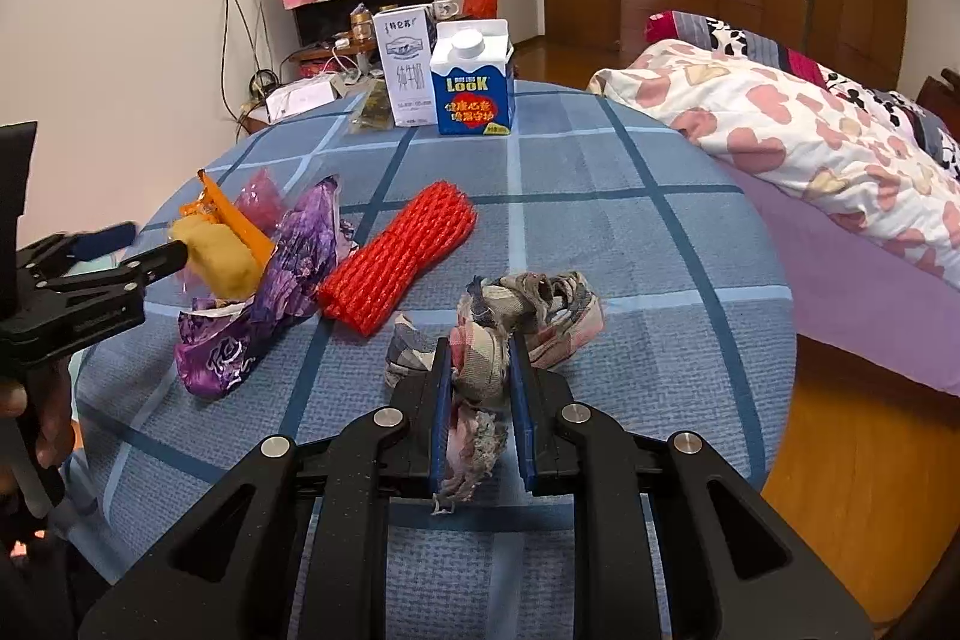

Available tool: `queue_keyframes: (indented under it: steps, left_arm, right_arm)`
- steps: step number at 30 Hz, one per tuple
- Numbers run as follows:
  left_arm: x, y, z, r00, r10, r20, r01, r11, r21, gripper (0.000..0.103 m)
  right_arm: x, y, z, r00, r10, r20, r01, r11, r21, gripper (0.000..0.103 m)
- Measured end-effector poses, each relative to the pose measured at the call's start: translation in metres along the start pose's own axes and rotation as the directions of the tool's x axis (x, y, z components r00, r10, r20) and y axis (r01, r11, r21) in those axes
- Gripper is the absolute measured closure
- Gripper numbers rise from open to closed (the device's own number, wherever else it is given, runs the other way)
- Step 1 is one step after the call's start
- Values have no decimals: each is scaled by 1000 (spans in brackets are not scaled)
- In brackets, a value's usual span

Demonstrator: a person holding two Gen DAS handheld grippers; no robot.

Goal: Collect trash
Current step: 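Grasp the pink plastic bag with the left tool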

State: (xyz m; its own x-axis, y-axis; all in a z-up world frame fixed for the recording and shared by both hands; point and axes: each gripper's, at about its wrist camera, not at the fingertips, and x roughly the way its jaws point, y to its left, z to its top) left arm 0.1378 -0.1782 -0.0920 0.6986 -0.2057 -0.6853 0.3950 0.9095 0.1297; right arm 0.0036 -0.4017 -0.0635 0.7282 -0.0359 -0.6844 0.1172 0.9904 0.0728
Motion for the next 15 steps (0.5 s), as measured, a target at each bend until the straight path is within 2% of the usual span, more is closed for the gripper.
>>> queue_keyframes:
  steps: [1,2,3,12,14,15]
  left_arm:
    - [2,-1,0,1000,-13,-8,13,1000,-2,85]
    - [3,-1,-1,999,-31,-15,31,1000,-2,95]
    - [4,-2,-2,999,-38,-21,38,999,0,97]
    - [-17,9,-2,999,-38,16,38,999,-9,99]
    - [-22,10,-2,999,-21,29,21,1000,-19,96]
    - [-23,9,-2,999,-22,30,23,999,-23,89]
  right_arm:
    - [0,1,0,1000,1,0,-1,1000,-3,84]
    - [0,2,0,1000,3,0,-2,1000,-5,84]
    - [-1,4,0,1000,4,2,-4,1000,-8,84]
    - [-8,14,4,1000,-3,26,4,1000,-30,84]
    - [-9,13,3,999,-18,31,19,999,-36,84]
    - [-9,12,3,999,-25,32,26,999,-37,84]
